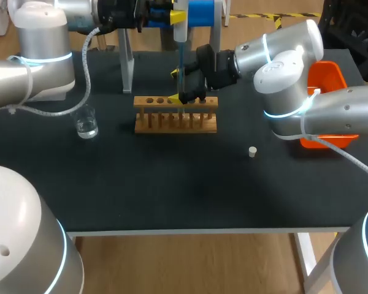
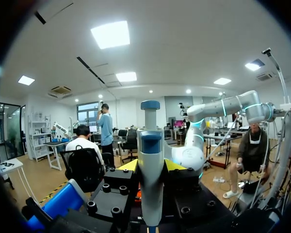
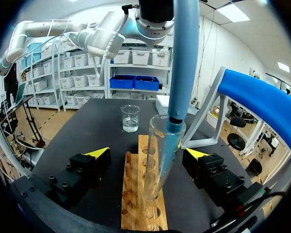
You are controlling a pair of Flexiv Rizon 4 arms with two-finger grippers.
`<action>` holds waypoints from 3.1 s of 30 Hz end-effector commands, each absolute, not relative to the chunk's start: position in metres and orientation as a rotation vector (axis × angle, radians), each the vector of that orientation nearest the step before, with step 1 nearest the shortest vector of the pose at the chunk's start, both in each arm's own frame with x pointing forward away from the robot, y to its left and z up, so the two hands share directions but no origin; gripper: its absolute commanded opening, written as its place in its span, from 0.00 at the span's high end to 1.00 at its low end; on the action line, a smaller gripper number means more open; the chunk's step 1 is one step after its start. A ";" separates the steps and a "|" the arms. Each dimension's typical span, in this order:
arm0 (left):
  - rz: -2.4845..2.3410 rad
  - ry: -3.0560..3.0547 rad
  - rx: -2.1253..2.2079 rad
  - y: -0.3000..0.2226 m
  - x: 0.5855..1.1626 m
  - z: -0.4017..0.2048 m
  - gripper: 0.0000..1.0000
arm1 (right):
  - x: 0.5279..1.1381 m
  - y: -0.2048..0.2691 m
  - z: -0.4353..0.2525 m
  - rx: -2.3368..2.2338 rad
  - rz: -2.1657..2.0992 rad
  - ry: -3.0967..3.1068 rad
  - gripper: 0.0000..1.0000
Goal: Invert the test tube, pick up the pipette, mount the tip to pipette, aspirate from beaker and dispense into the tube, eject the tip, return the pipette, and cap with the stopper.
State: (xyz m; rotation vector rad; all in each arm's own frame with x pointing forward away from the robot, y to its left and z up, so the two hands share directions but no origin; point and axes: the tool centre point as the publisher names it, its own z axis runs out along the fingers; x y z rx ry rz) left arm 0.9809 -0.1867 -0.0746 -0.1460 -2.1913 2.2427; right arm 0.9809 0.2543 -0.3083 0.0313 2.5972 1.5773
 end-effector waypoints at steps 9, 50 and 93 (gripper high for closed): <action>2.233 -2.218 -0.146 -0.186 0.976 -0.062 1.00 | 0.981 0.254 -0.308 0.031 1.575 2.600 0.00; 2.203 -2.283 -0.201 -0.201 0.961 -0.017 1.00 | 0.981 0.254 -0.308 0.031 1.575 2.600 0.00; 2.228 -2.418 0.013 -0.141 0.845 -0.048 1.00 | 0.981 0.254 -0.308 0.031 1.575 2.600 0.00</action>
